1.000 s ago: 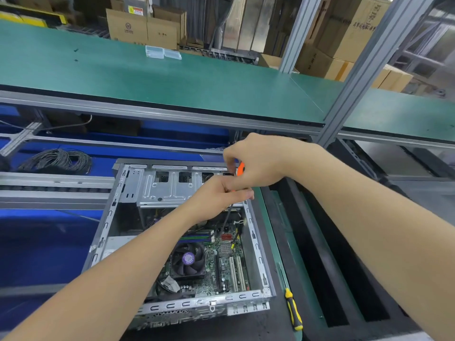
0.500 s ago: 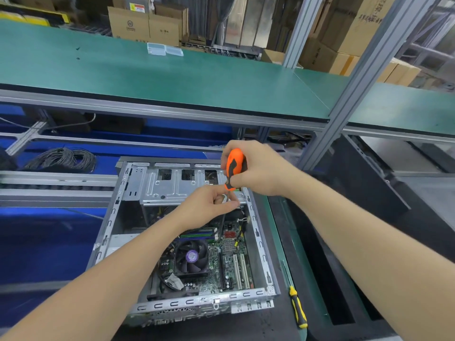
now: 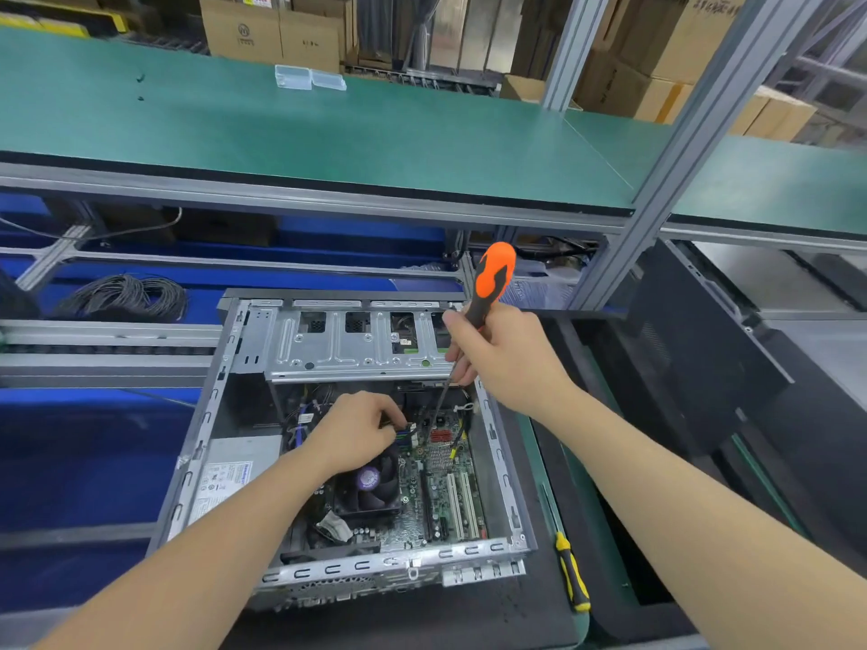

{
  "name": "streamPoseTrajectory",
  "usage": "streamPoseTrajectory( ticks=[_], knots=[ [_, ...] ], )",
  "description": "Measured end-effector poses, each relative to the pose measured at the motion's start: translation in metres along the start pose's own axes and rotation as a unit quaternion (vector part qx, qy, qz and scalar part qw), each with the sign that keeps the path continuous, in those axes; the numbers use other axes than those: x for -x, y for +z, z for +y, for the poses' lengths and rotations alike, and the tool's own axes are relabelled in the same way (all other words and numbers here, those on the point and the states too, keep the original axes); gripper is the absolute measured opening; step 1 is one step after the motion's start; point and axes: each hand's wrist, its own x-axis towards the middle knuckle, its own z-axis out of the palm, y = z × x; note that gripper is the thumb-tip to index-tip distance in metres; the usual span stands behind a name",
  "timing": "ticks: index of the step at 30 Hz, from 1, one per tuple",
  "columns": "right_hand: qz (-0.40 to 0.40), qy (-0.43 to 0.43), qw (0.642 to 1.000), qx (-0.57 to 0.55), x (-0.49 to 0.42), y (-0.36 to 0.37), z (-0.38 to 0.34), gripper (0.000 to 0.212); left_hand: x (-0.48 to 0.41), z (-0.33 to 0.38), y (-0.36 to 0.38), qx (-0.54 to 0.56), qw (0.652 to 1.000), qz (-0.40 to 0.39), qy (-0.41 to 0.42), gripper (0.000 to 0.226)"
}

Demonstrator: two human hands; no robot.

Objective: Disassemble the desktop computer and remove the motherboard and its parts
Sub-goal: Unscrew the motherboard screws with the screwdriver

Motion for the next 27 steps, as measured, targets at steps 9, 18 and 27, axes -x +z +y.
streamPoseTrajectory(
  ticks=[9,18,27],
  knots=[
    [0.01,0.014,0.996,-0.088,0.0,-0.024,-0.001,0.05,0.003,0.012,0.01,-0.053,0.998,-0.009,0.012,0.026],
    [0.034,0.018,0.991,-0.128,0.002,-0.034,-0.009,0.045,0.0,0.017,0.012,-0.045,0.999,-0.016,-0.021,0.012],
    [0.057,0.022,0.997,0.04,0.014,-0.023,-0.002,0.044,0.005,0.026,0.009,0.193,0.976,-0.034,-0.09,0.041]
  ],
)
